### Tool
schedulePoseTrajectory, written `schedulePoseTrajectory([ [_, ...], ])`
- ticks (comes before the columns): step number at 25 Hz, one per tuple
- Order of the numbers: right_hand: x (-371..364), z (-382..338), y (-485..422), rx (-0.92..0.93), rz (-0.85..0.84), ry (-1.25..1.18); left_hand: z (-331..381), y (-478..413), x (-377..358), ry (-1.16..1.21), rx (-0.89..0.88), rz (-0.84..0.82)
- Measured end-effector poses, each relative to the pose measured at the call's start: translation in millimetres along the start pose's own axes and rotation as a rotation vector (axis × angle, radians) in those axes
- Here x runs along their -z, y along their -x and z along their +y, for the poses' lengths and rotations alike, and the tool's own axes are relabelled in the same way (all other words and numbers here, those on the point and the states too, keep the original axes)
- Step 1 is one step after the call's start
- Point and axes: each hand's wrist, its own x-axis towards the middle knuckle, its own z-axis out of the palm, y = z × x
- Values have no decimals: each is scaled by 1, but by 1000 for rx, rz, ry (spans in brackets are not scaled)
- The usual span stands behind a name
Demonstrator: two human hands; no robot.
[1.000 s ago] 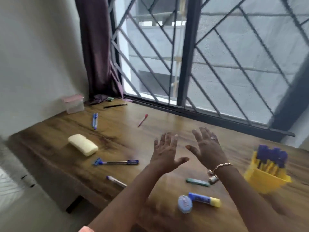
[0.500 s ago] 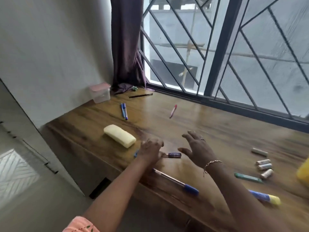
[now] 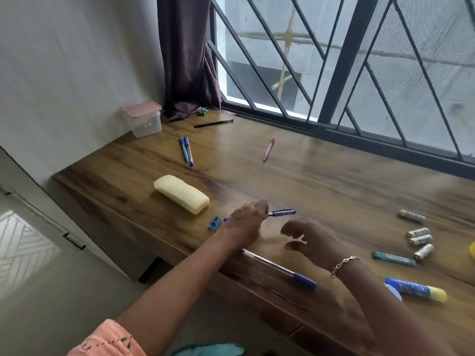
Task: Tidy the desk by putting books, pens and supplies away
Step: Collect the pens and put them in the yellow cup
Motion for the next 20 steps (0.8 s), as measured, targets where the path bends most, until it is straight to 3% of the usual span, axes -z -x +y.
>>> schedulePoseTrajectory([
  [3,15,26,-5,-181,104,28,12,15,-3,21,-140,-147],
  [6,30,49,-13,-279,159,63,13,13,-11,-139,-274,-295],
  [12,46,56,-63,-259,212,-2,16,2,-22,-276,-511,-271],
  [15,48,57,-92,-227,176,-16,11,-10,-17,-220,-425,-266],
  [20,58,53,-155,-230,233,-131,-25,-49,14,-106,-15,-45],
])
